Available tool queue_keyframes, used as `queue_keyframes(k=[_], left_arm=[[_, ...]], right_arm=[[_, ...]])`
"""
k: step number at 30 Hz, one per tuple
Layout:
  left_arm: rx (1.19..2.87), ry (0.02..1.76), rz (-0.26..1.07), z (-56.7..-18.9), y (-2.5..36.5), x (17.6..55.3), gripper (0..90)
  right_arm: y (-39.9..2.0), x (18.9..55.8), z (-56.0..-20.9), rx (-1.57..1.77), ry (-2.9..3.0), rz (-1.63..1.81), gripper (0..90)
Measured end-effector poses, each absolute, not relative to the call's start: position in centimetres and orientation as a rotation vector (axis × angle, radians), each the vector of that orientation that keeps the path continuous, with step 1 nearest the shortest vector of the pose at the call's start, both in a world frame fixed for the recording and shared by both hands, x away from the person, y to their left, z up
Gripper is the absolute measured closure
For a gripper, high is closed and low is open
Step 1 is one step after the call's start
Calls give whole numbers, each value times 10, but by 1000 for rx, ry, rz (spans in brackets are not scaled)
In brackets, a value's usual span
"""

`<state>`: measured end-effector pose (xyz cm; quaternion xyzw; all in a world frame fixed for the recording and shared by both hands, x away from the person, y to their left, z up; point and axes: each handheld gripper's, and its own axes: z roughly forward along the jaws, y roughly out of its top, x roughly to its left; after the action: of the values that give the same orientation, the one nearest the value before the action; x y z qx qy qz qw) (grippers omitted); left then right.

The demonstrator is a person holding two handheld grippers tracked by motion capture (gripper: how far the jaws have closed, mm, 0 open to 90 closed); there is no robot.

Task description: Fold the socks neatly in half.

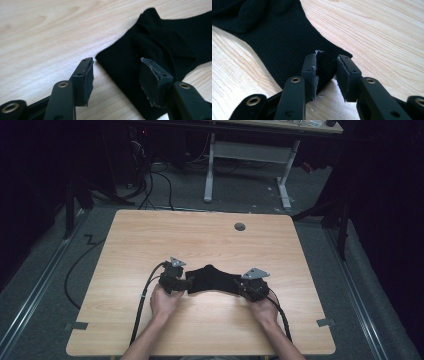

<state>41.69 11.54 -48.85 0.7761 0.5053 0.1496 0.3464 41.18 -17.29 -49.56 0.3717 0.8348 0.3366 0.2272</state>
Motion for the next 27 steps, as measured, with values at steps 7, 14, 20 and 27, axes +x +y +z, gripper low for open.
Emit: queue_keyframes(k=[7,14,20,27], left_arm=[[2013,1306,350,-494,113,420,536],[2029,1265,327,-493,111,420,684],[2034,1250,331,-491,112,419,822],[2034,1235,334,-486,113,415,851]], right_arm=[[-173,412,-496,1021,2301,926,692],[-173,413,-496,1024,2301,926,692],[-173,413,-496,1030,2303,930,694],[-173,414,-496,1026,2305,938,713]])
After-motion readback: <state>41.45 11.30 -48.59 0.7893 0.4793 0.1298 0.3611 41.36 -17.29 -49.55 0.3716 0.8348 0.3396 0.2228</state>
